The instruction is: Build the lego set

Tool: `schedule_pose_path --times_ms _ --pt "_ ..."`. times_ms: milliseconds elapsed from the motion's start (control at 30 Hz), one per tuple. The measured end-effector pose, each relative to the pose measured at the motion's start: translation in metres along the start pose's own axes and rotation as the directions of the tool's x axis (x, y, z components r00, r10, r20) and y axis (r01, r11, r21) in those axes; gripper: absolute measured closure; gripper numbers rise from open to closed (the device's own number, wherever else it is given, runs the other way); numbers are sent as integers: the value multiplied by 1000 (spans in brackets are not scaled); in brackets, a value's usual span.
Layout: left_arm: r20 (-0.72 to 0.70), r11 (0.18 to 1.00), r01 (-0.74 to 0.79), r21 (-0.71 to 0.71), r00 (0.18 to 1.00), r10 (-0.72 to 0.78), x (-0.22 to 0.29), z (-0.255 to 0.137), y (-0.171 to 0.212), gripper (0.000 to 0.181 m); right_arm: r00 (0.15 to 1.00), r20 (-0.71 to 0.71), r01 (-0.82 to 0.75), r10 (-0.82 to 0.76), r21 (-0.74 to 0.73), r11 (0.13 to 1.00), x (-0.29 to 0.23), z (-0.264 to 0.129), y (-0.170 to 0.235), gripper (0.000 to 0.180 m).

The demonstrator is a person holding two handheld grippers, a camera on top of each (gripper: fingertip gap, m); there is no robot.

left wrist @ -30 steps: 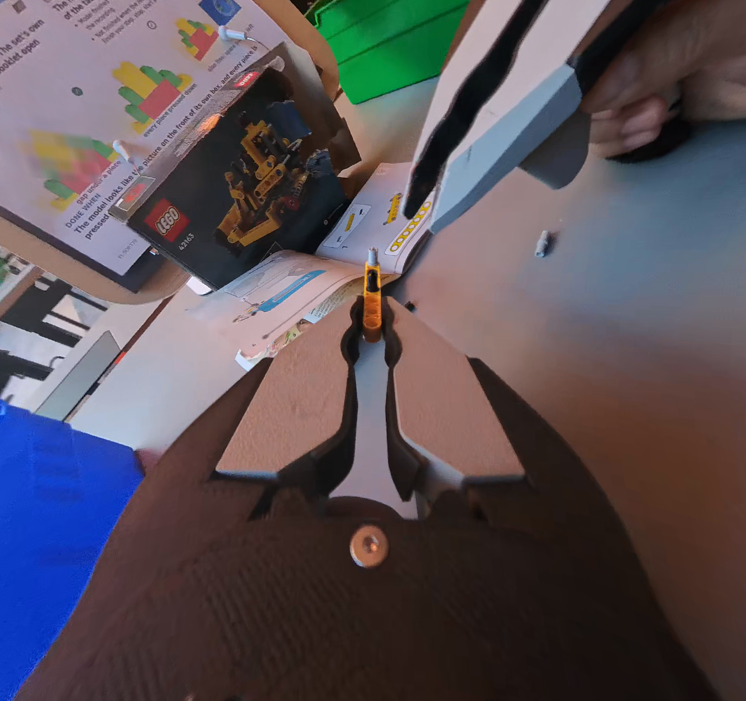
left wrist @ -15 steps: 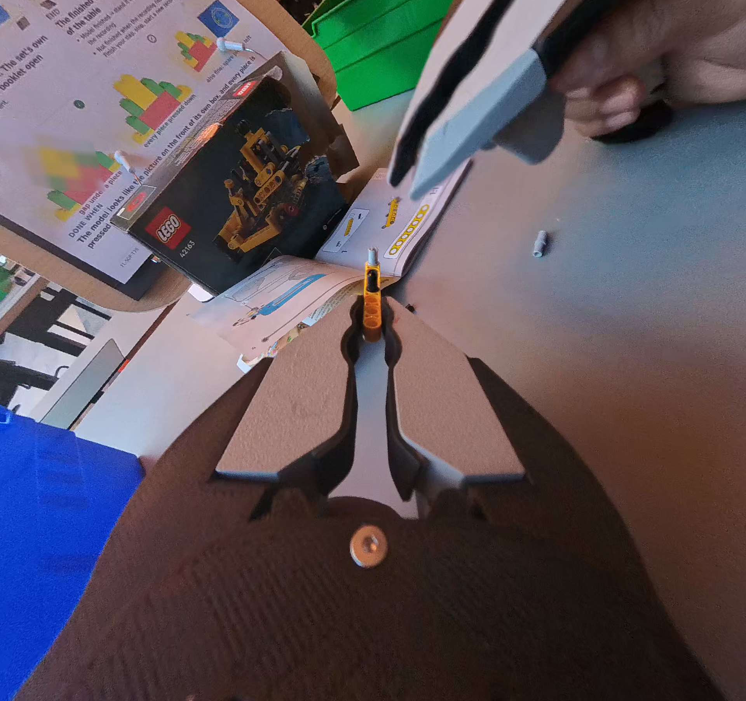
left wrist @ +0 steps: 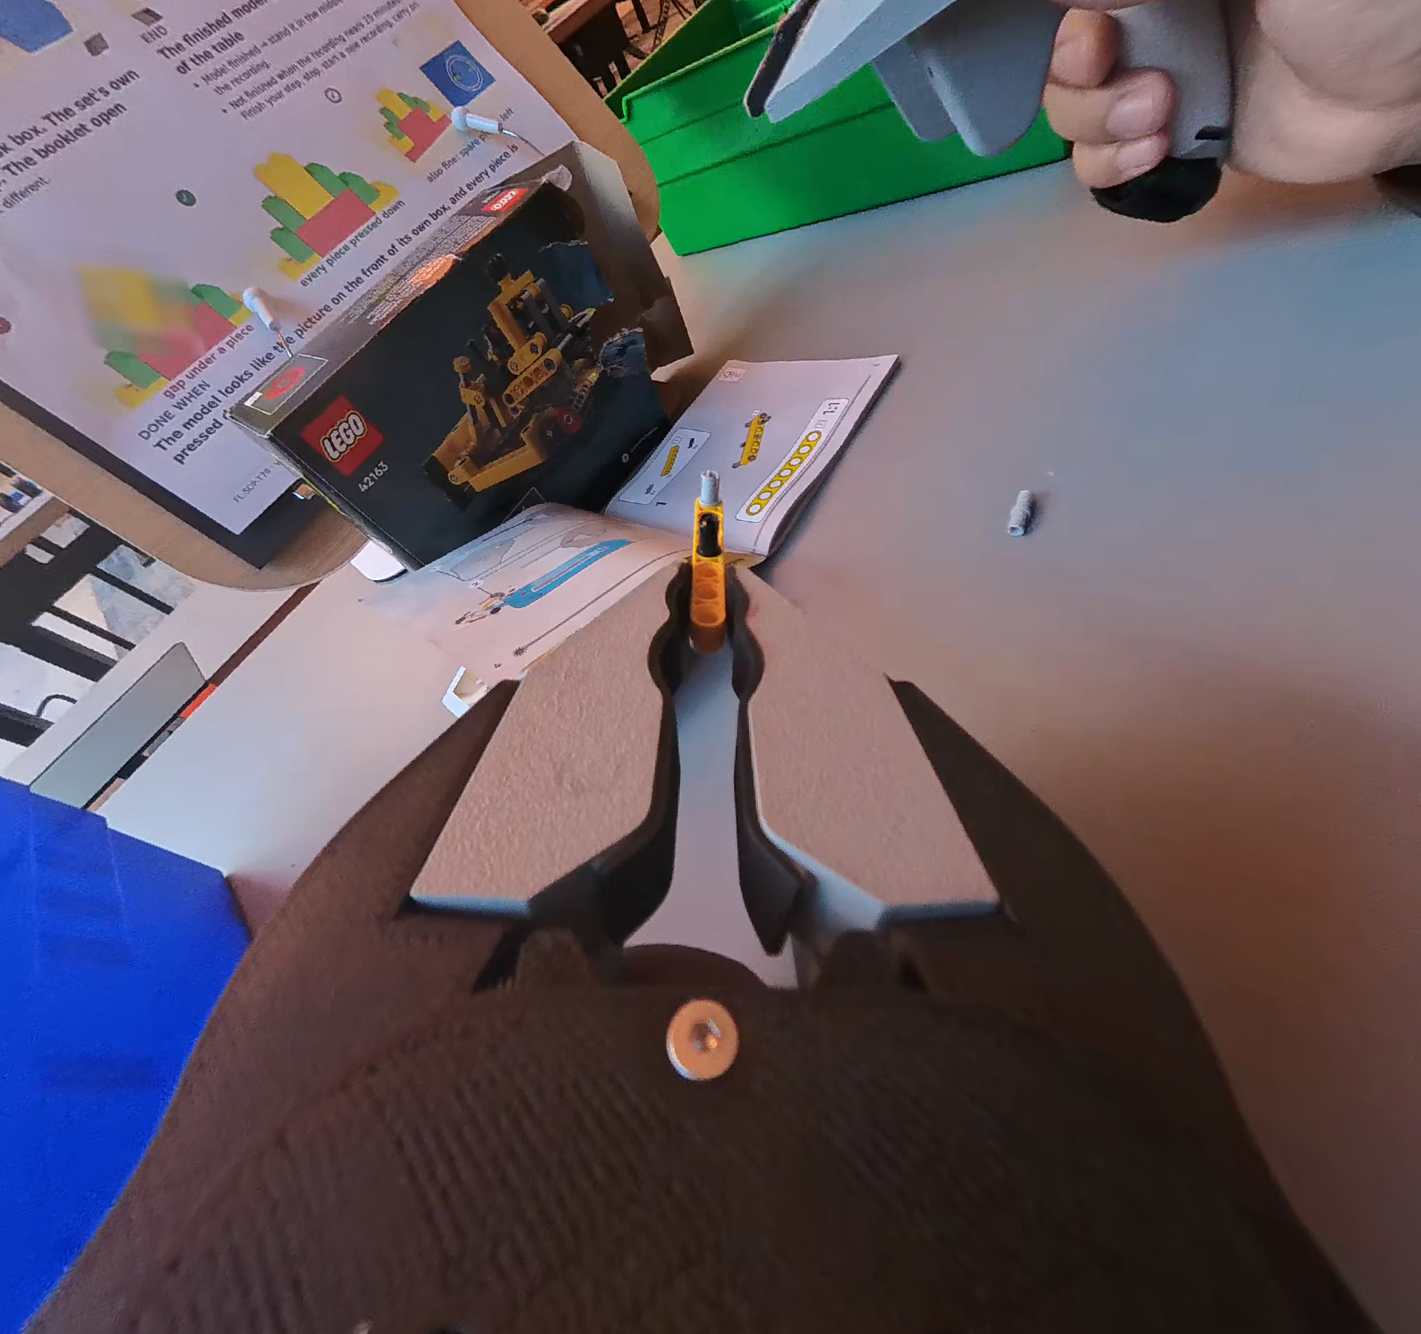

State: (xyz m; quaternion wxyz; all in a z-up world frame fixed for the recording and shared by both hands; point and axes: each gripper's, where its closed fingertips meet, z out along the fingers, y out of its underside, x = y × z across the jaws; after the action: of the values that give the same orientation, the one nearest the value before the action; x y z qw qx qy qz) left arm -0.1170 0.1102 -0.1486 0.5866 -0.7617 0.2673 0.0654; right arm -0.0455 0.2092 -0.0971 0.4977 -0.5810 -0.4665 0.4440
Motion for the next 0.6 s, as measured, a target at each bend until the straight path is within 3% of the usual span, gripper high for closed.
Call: schedule_pose_path --times_ms 200,300,400,500,600 --pt "-20 999 25 24 999 -25 2 -1 -4 176 1000 10 8 -8 -13 1000 -3 3 3 156" --pt "-143 984 149 100 981 -133 13 -6 -20 176 998 57 2 -2 -2 1000 -10 3 1 156" --pt "-270 938 315 143 925 -269 18 -13 -34 176 966 257 10 -13 11 1000 -43 4 -1 160" --pt "-498 852 507 129 776 -386 34 -24 -49 176 846 527 100 -81 -7 995 -94 -4 8 162" --pt "-555 785 612 94 687 -469 34 -24 -52 176 781 608 191 -143 -15 982 -120 -7 22 160"
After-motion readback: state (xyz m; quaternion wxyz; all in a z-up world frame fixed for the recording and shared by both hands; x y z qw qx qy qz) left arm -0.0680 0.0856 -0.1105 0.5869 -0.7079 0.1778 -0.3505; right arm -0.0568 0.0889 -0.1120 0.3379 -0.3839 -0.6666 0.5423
